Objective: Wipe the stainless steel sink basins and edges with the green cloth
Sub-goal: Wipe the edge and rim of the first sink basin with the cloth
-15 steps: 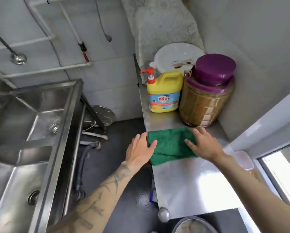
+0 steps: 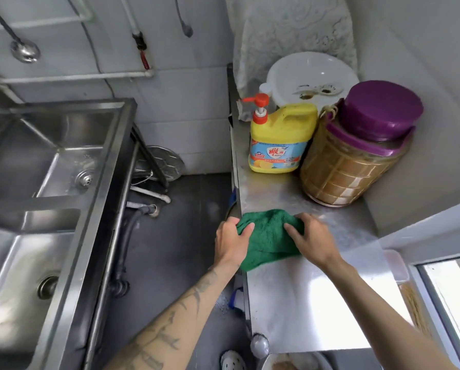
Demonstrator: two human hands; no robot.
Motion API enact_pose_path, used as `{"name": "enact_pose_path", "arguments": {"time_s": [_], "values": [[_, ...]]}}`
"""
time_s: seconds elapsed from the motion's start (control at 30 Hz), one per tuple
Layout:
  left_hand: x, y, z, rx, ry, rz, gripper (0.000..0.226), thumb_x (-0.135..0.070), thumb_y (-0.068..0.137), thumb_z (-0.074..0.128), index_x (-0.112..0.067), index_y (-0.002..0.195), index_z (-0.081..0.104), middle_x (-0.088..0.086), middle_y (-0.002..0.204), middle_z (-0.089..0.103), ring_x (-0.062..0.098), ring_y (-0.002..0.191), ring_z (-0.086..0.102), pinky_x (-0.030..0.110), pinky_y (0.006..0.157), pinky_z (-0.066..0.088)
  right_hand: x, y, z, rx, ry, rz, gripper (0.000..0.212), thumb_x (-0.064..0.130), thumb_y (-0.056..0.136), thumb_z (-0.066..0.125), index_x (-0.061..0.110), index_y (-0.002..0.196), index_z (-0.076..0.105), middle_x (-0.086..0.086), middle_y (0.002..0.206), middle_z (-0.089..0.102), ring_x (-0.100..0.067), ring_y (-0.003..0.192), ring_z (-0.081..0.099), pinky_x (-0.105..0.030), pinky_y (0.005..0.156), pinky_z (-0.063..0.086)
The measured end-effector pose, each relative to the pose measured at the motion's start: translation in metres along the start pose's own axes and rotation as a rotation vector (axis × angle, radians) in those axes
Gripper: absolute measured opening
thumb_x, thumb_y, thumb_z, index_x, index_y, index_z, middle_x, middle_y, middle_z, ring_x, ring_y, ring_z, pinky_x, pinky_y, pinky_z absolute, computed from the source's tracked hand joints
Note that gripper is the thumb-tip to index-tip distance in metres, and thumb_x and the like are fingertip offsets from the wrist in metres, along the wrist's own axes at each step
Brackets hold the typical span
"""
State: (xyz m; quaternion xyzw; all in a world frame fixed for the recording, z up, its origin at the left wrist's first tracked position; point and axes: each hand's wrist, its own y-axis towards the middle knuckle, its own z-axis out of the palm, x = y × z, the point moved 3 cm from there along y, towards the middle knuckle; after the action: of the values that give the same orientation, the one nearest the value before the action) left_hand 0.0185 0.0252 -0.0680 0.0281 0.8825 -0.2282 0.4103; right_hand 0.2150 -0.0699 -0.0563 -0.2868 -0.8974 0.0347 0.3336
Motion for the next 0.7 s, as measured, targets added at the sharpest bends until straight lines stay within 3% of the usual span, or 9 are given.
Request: {"name": "enact_pose_path", "arguments": {"time_s": [0.23, 0.53, 0.7], "values": [[0.041, -0.029, -0.095, -0.2, -0.254, 0.02, 0.023, -0.04, 0.103, 0.063, -0.018, 0.106, 0.063, 0.003, 0.107, 0.065, 0.023, 0.106, 0.062, 0.043, 0.095, 0.052, 0.107, -0.011, 0.01, 0.013, 0.123, -0.275, 0.026, 0.046, 0.099, 0.063, 0.028, 0.117, 0.058, 0.0, 0.105, 0.059, -0.013, 0.101, 0.05, -0.03, 0.083, 0.037], [0.127, -0.124, -0.276, -0.682, -0.512, -0.016, 0.006, -0.03, 0.107, 0.059, -0.026, 0.111, 0.058, -0.01, 0.106, 0.064, -0.002, 0.101, 0.06, 0.015, 0.087, 0.044, 0.321, -0.079, 0.098, 0.179, 0.211, -0.579, 0.023, 0.045, 0.097, 0.066, 0.038, 0.118, 0.061, 0.004, 0.111, 0.058, 0.014, 0.102, 0.049, -0.029, 0.089, 0.041], [0.199, -0.196, -0.368, -0.902, -0.604, -0.076, 0.004, -0.025, 0.107, 0.061, -0.028, 0.104, 0.059, -0.014, 0.096, 0.065, -0.011, 0.092, 0.058, 0.007, 0.082, 0.042, 0.424, -0.151, 0.174, 0.352, 0.239, -0.694, 0.016, 0.044, 0.098, 0.067, 0.043, 0.111, 0.057, 0.02, 0.098, 0.07, 0.006, 0.09, 0.062, -0.018, 0.078, 0.042]]}}
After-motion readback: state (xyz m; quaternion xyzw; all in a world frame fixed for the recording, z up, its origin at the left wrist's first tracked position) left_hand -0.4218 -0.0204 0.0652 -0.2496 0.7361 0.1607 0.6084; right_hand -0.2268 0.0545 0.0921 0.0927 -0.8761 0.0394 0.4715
